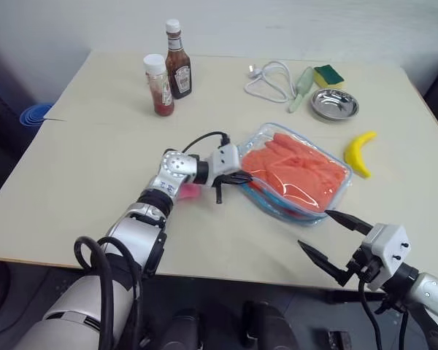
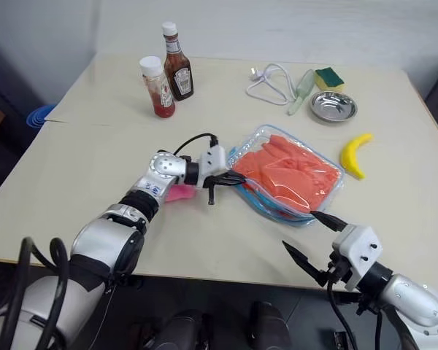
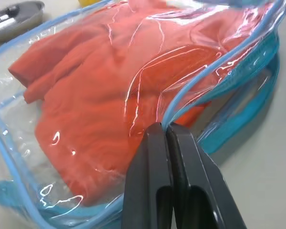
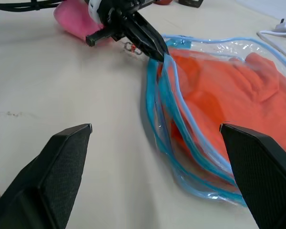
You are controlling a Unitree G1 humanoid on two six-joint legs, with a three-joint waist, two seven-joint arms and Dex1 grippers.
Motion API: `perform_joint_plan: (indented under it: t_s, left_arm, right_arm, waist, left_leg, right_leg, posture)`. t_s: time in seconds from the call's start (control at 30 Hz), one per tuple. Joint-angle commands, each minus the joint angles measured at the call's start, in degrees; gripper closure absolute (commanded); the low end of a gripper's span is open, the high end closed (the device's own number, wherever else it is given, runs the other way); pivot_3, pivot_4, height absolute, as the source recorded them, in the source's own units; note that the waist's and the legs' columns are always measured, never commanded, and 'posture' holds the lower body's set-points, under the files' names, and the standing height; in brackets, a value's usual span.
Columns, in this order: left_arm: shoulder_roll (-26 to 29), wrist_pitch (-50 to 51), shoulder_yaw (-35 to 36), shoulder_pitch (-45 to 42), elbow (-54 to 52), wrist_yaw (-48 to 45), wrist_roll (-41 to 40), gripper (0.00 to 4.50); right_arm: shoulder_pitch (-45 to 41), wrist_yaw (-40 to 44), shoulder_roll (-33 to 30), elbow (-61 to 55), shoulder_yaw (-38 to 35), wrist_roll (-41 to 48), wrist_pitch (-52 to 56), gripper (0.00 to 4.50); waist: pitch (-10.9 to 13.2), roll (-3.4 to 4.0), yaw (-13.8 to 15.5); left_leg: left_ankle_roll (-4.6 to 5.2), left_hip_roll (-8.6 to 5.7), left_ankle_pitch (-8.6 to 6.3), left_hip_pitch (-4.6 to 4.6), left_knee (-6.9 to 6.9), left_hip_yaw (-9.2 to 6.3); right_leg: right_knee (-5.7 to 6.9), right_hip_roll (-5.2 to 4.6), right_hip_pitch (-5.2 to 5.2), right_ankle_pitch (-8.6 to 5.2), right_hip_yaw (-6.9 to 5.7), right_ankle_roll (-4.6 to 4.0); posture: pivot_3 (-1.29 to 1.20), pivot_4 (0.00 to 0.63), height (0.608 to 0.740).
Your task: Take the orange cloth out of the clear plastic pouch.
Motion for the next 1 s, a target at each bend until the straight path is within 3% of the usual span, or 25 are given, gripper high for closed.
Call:
perform_joint_plan:
  t_s: [0.03, 0.2, 0.4, 0.57, 0.73, 1.0]
  left_arm:
    - [2.21, 26.43, 0.95, 5.11, -21.33, -4.46, -7.44, 4.48]
    - [0.79, 57.53, 3.17, 9.75, -44.93, 9.53, -11.65, 4.48]
    - [-2.14, 72.42, 3.23, 12.11, -58.44, 16.82, -17.18, 4.48]
    - [-1.35, 72.75, 0.00, 13.55, -61.85, 19.38, -18.05, 4.48]
    - [0.20, 70.34, -1.58, 14.66, -61.34, 19.88, -18.72, 4.48]
    - [0.99, 68.52, -2.33, 15.28, -61.18, 20.14, -20.19, 4.48]
  right_arm:
    - [-2.17, -0.24, -1.87, -4.72, 2.99, 4.22, 5.93, 0.00]
    - [-6.16, -4.14, -1.11, -5.48, 8.86, 5.48, 14.08, 0.00]
    - [-12.87, -10.24, 0.18, -1.05, 15.83, -2.25, 16.80, 0.00]
    - [-22.68, -17.61, 6.01, 3.53, 17.04, -6.24, 18.01, 0.00]
    - [-25.87, -20.08, 8.07, 5.62, 19.10, -9.90, 18.35, 0.00]
    - [-30.64, -18.89, 2.99, 12.39, 26.34, -21.78, 17.04, 0.00]
  waist:
    - [0.00, 0.01, -0.38]
    - [0.00, 0.01, -0.04]
    - [-0.01, 0.00, 0.10]
    - [-0.01, 0.01, -0.23]
    - [-0.02, 0.03, -0.08]
    - [-0.02, 0.03, -0.07]
  left_leg:
    - [-0.01, 0.02, 0.00, 0.00, 0.00, -0.01]
    - [-0.05, 0.07, 0.03, -0.04, 0.13, -0.25]
    - [-0.05, -0.01, 0.02, -0.07, 0.13, -0.37]
    - [-0.23, 0.04, 0.12, -0.04, 0.11, -0.27]
    - [-0.28, 0.05, 0.15, -0.02, 0.04, -0.25]
    - [-0.28, 0.02, 0.15, -0.04, 0.04, -0.23]
  right_leg:
    - [0.04, 0.00, -0.01, 0.00, 0.04, 0.00]
    - [0.05, -0.24, 0.05, 0.00, 0.39, 0.00]
    - [0.03, -0.36, 0.09, 0.00, 0.39, 0.00]
    - [0.06, -0.27, 0.02, 0.00, 0.48, -0.01]
    - [0.07, -0.23, 0.00, -0.01, 0.51, -0.02]
    - [0.06, -0.20, -0.02, -0.01, 0.50, -0.02]
  posture:
    - [0.00, 0.150, 0.740]
    - [0.00, 0.150, 0.740]
    - [0.00, 0.150, 0.740]
    - [0.00, 0.150, 0.740]
    - [0.00, 0.150, 0.740]
    - [0.00, 0.150, 0.740]
